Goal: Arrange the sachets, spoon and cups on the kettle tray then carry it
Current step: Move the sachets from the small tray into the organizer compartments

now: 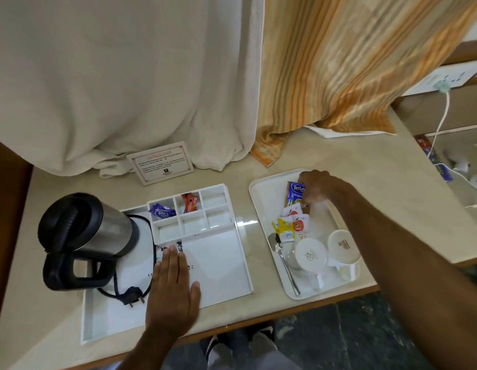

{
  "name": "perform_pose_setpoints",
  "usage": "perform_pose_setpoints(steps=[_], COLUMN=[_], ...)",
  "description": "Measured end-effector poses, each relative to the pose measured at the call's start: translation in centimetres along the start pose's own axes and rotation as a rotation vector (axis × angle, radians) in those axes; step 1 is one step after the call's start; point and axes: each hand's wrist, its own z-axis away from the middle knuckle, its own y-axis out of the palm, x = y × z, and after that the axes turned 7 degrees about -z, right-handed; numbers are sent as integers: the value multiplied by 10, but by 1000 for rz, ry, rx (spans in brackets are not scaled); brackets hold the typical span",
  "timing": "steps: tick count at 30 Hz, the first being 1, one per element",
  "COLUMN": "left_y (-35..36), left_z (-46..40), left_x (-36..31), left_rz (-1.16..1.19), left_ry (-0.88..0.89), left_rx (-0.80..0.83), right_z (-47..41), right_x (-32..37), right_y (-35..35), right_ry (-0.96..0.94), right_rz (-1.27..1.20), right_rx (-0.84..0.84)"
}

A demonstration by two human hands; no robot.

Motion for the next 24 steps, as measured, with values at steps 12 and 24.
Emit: perform_pose_setpoints(steps=[12, 24], left_y=[1, -2], left_z=[0, 1], left_x=[0, 0], left_rz=[-10, 17], left_ry=[16, 29], left_rx=[-40, -67], right_z=[-3, 44], right_x=[18, 179], right_y=[-26, 13], right_ry=[-159, -490], right_rz=[-193, -252], right_rx=[-112, -339])
